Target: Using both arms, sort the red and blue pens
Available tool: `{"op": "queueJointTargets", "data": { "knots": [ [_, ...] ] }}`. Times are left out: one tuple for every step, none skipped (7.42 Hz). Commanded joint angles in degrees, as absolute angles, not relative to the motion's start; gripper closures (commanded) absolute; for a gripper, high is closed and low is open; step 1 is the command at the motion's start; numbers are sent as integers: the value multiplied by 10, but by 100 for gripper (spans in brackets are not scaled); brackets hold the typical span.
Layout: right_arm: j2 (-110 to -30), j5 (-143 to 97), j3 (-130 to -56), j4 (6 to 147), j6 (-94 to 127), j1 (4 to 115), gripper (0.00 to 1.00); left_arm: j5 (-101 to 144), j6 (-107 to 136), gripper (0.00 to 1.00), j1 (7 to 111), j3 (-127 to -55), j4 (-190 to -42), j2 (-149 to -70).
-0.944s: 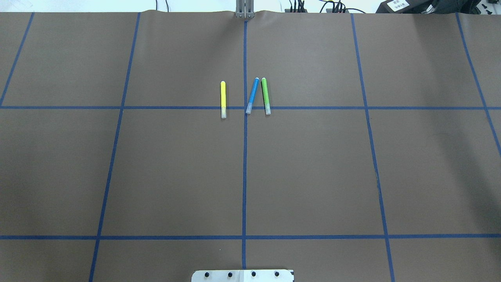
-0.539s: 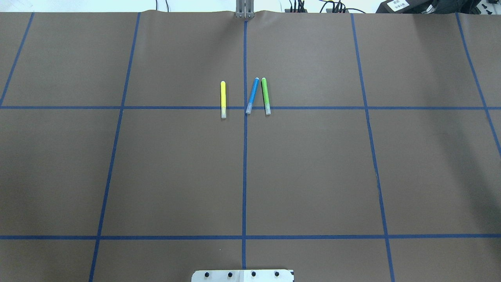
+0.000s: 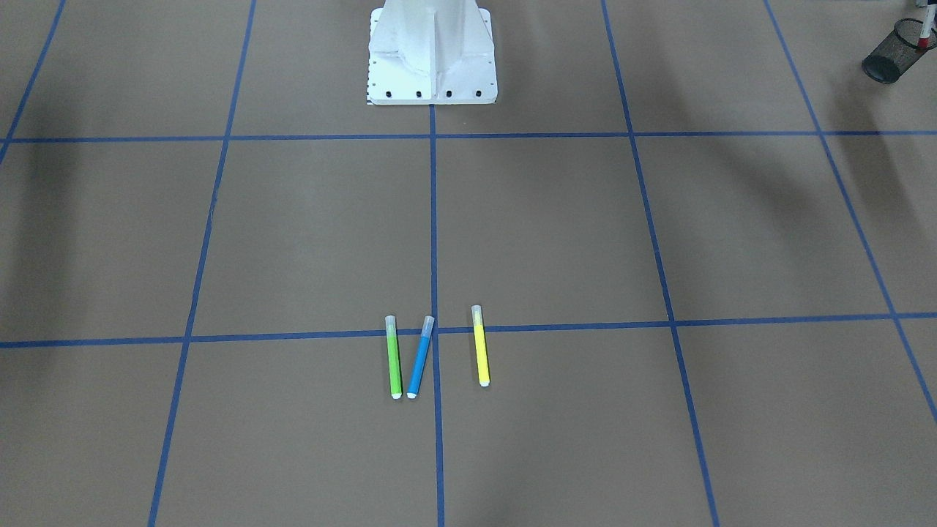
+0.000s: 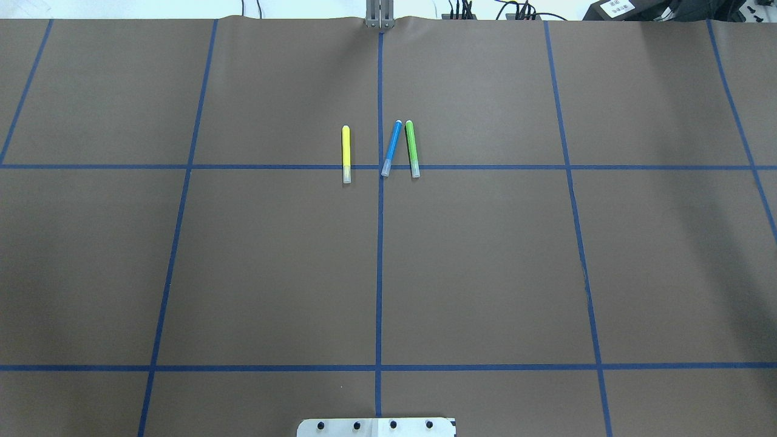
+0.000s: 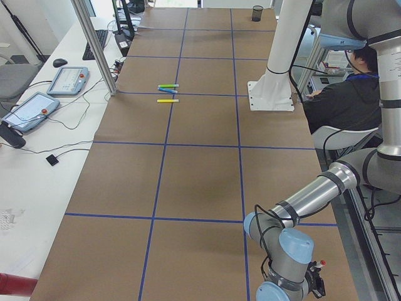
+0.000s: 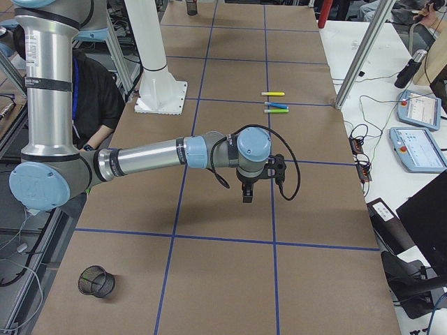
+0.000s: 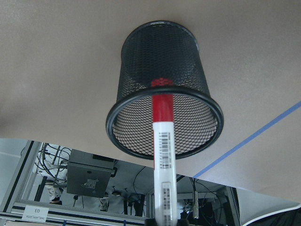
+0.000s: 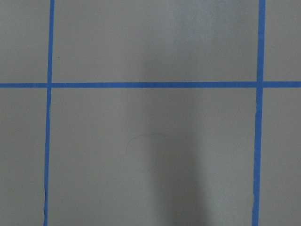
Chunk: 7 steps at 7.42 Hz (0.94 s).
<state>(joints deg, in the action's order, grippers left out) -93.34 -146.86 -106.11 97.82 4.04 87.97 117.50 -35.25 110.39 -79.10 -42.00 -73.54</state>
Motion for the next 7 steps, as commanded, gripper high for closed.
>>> {"op": "queueJointTargets", "data": {
  "knots": [
    [-933, -1469, -1061, 978, 40, 879, 0, 1175, -352, 68, 1104, -791, -419, -737],
    [-933, -1469, -1061, 978, 40, 880, 0, 1175, -353, 1, 1104, -791, -420, -737],
    [-933, -1469, -1061, 978, 40, 879, 0, 1175, -355, 0, 1104, -792, -421, -737],
    [-933, -1469, -1062, 978, 40, 880, 0, 1175, -356, 0, 1104, -795, -422, -747],
    [-933, -1470, -1063, 978, 40, 880, 0, 1177, -357, 0, 1104, -797, -422, -775],
    [-933, -1469, -1065, 979, 40, 880, 0, 1177, -356, 0, 1104, -797, -419, -824],
    [-933, -1469, -1066, 979, 41, 880, 0, 1178, -355, 0, 1103, -797, -420, -866]
  ]
}}
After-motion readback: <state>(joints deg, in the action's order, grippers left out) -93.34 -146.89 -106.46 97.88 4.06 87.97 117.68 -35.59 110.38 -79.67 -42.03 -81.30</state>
